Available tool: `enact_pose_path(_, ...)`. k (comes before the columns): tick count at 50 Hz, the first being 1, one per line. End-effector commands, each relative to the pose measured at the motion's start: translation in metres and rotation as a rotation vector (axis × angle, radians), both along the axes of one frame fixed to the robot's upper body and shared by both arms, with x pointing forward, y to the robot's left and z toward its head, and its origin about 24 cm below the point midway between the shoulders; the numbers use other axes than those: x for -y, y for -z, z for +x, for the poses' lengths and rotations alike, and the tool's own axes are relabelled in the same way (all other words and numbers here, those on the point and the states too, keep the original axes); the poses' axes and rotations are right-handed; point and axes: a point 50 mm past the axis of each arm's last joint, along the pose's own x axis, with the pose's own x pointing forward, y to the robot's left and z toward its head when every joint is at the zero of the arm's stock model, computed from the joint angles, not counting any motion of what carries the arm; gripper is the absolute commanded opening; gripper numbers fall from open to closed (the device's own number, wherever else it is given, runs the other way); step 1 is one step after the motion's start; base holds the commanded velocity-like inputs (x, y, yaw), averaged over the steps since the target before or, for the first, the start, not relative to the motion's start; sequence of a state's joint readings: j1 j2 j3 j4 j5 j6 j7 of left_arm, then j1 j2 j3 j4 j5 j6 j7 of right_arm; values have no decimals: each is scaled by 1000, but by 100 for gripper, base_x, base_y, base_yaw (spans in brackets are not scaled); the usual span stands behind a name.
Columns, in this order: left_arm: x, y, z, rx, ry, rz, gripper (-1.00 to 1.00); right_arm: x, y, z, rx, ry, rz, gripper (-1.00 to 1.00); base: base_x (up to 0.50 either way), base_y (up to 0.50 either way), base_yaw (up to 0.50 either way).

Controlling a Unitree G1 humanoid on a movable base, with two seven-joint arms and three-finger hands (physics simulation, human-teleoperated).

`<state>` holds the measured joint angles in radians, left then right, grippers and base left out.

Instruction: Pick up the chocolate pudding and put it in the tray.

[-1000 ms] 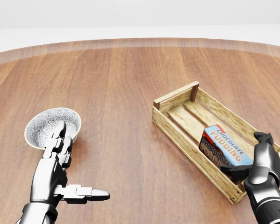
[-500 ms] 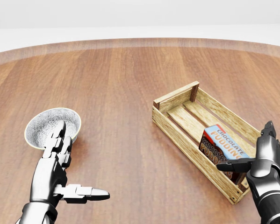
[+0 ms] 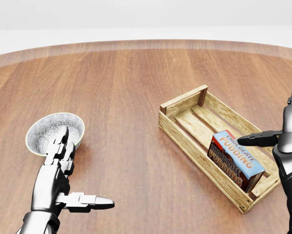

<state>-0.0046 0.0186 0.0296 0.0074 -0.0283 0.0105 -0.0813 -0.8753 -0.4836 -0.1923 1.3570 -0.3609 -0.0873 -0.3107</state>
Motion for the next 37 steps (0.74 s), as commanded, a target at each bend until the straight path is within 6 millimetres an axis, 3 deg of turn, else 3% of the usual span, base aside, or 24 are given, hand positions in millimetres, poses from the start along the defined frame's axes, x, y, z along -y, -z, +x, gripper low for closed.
enact_pose_path(1, 0, 0, 0, 2, 0, 0, 100, 5, -42, 15, 103, -30, -13, 100, 0, 0, 0)
enact_pose_path(10, 0, 1, 0, 0, -1, 4, 100, 7, -75, 24, 177, -47, -33, 100, 0, 0, 0)
enact_pose_path(16, 0, 0, 0, 0, -3, 2, 100, 8, -107, 30, 249, -74, -33, 100, 0, 0, 0)
enact_pose_path(37, 0, -1, 1, -2, -7, -1, 100, 18, -180, 30, 408, -95, -91, 100, 0, 0, 0)
